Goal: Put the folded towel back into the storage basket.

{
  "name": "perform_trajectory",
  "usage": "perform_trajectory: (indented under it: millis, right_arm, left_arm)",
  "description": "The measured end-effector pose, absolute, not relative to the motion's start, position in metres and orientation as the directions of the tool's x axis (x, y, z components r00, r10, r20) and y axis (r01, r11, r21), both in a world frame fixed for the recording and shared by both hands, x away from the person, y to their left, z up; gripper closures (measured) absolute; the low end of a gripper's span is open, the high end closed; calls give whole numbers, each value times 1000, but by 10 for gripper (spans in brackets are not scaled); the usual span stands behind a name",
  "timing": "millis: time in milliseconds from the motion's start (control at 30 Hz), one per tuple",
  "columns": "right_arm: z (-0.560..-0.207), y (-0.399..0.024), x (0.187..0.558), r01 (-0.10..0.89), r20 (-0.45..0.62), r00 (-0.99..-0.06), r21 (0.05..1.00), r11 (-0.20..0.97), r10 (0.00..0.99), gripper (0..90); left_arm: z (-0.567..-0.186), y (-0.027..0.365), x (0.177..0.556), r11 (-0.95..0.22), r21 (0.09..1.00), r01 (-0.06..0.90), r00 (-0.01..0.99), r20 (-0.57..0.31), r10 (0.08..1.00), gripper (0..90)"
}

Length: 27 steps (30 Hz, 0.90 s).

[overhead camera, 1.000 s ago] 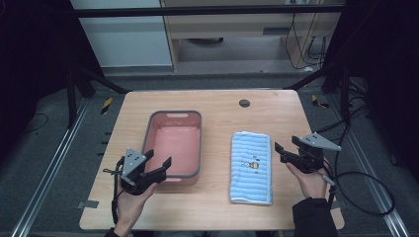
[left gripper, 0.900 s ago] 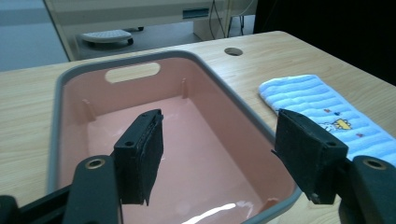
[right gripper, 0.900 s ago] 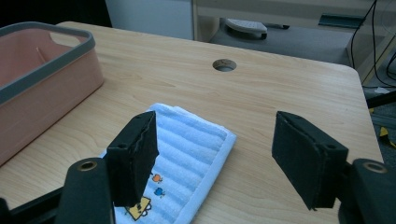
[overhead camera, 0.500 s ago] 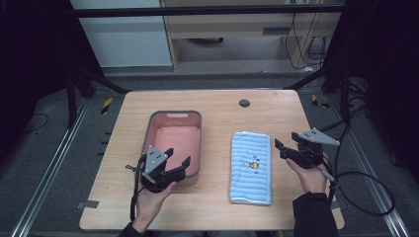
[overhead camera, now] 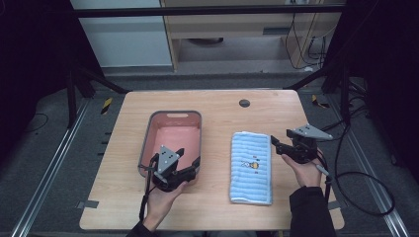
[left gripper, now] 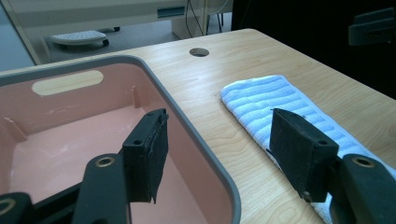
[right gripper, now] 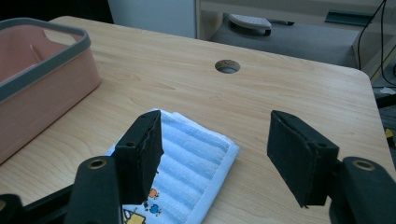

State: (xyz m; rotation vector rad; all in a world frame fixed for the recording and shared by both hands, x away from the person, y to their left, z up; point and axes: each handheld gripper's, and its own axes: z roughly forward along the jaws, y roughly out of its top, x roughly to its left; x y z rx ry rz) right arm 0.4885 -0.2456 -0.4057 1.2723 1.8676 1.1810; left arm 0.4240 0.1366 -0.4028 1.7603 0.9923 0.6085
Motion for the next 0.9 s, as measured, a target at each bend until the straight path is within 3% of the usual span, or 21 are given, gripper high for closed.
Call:
perform_trajectory:
  millis: [900]
  right_arm:
    - [-424,-243,517,445,24,-370,882,155,929,381]
  left_arm:
    - [-430,77,428,-248,898,364,611,-29,791,403]
